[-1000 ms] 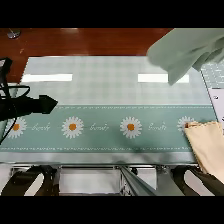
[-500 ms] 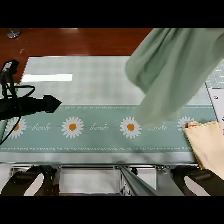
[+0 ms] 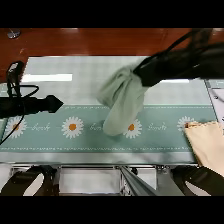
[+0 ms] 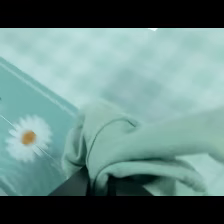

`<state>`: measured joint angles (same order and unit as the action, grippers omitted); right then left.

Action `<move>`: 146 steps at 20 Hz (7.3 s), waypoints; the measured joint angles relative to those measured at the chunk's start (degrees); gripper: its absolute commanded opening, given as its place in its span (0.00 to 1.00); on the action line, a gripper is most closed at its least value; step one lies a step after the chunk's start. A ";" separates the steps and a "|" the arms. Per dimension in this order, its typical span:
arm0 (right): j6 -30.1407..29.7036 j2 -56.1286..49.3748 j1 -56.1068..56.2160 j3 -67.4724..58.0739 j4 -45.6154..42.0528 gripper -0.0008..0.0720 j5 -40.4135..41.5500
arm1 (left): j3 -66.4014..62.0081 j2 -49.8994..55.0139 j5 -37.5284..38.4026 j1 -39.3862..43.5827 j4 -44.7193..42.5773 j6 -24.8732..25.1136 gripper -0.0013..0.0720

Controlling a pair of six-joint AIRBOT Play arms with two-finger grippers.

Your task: Fold the shirts.

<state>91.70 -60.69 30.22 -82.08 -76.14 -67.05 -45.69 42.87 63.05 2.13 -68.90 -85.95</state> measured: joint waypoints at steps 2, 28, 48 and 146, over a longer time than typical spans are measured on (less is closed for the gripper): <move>3.72 -2.89 0.48 6.88 -5.22 0.06 0.42 | 0.39 1.07 1.25 0.11 0.83 0.00 0.98; -15.08 8.68 -49.88 50.90 24.24 0.87 5.35 | 14.21 26.03 -17.38 24.50 37.29 13.79 0.98; -13.31 -11.80 -33.51 42.84 30.32 0.87 12.85 | -4.15 35.43 -4.55 9.44 37.59 18.23 0.05; -13.53 -3.74 -34.18 48.04 29.09 0.06 1.90 | 3.45 31.71 -0.94 -10.84 42.84 26.75 0.05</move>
<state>78.17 -64.42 -3.97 -34.04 -47.05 -65.14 -42.24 74.59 62.11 -8.71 -26.06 -59.20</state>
